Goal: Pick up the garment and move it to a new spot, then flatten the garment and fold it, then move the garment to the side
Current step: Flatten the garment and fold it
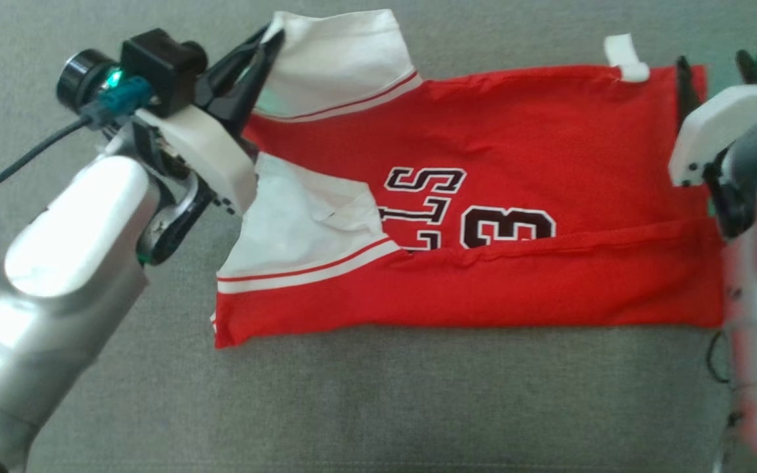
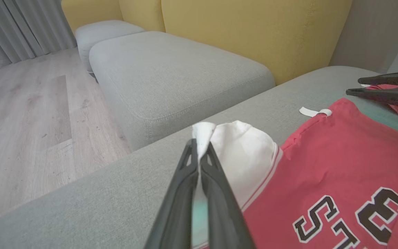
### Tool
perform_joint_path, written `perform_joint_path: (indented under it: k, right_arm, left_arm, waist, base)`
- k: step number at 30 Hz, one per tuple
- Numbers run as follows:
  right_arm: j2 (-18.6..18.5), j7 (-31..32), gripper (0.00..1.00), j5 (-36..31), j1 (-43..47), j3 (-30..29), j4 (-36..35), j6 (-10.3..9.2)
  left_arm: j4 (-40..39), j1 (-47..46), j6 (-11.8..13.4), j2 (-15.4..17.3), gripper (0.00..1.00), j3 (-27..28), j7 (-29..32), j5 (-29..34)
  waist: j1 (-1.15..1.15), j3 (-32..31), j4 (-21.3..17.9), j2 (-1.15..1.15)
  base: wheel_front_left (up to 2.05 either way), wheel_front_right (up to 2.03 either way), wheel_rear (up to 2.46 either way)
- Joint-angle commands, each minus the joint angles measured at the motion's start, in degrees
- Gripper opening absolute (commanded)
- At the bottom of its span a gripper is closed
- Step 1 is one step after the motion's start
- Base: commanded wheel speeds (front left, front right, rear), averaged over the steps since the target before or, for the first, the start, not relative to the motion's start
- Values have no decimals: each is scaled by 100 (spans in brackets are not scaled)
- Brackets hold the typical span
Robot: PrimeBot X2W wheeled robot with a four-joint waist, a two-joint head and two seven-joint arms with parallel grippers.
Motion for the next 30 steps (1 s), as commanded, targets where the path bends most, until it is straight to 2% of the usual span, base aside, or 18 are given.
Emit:
perform_joint_path:
  k: [1, 9, 16, 17, 18, 19, 23, 30]
  right_arm:
    - [-173, 11, 100, -251, -261, 140, 77, 37]
    - [-228, 11, 100, -971, -1068, -484, 1541, 37]
    - [-267, -264, 100, -1378, -1402, -580, 2215, 37]
    - [-288, -279, 68, -1415, -1431, -569, 2317, 37]
    - [-309, -297, 5, -1442, -1460, -561, 2418, 37]
    - [-328, -317, 0, -1457, -1488, -557, 2514, 37]
    - [-353, -610, 0, -1393, -1661, -559, 2748, 37]
    - [-228, -1196, 0, -842, -2084, -449, 3024, 37]
  left_arm:
    - [-258, -173, 74, 227, 0, 199, 33, 56]
    - [-559, -176, 147, 266, 0, 140, 130, 79]
    - [-588, -226, 175, 268, 0, 138, 156, 62]
    - [-580, -233, 176, 270, 0, 137, 157, 62]
    - [-566, -240, 177, 272, 0, 137, 157, 59]
    - [-545, -247, 180, 273, 0, 142, 156, 52]
    - [-373, -271, 219, 316, 0, 204, 135, 12]
    - [129, -402, 269, 397, 0, 388, 21, -69]
  waist:
    - [0, 143, 107, 0]
    - [0, 362, 226, 0]
    - [0, 449, 263, 0]
    - [0, 453, 262, 0]
    - [0, 451, 259, 0]
    - [0, 443, 251, 0]
    - [0, 379, 164, 0]
    - [0, 301, -75, 0]
  base:
    - [0, 0, 0]
    - [0, 0, 0]
    - [0, 0, 0]
    - [0, 0, 0]
    - [0, 0, 0]
    - [0, 0, 0]
    - [0, 0, 0]
    - [0, 0, 0]
